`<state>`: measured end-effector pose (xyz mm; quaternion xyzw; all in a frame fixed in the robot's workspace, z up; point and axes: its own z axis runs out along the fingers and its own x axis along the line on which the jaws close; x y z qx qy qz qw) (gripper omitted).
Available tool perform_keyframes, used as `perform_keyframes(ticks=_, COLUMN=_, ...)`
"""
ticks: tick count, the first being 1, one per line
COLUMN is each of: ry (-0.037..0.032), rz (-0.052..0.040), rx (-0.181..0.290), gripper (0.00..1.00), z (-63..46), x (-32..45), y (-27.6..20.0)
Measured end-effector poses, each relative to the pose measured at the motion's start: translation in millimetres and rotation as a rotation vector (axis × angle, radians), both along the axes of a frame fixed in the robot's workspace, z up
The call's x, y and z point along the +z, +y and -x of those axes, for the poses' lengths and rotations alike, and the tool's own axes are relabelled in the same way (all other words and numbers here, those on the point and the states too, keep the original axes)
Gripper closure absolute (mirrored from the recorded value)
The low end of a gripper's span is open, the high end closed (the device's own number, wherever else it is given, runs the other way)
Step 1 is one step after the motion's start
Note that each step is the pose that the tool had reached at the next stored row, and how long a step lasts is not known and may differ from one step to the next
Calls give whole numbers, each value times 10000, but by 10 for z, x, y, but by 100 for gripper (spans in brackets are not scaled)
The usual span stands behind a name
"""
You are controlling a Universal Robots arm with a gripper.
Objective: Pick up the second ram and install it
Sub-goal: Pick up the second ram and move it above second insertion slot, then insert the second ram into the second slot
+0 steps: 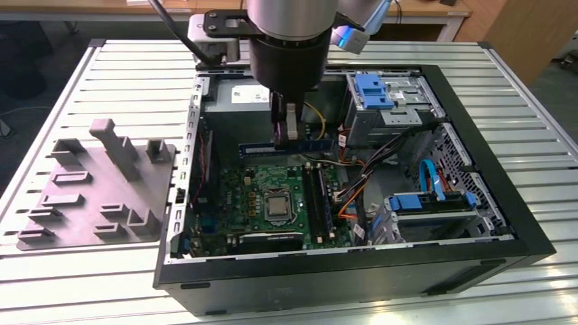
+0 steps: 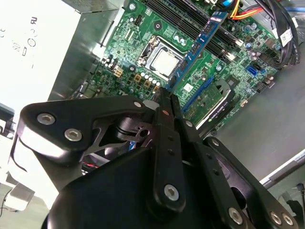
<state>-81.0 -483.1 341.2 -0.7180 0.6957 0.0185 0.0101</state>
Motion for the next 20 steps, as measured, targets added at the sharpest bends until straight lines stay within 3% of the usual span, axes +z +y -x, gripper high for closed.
perform_keyframes(ticks=7, ry=0, rz=0, rx=-58, gripper=87, z=0, x=-61, y=0)
perform_keyframes(ticks=20, ry=0, rz=0, rx=-59, gripper=87, z=0, x=-67, y=0)
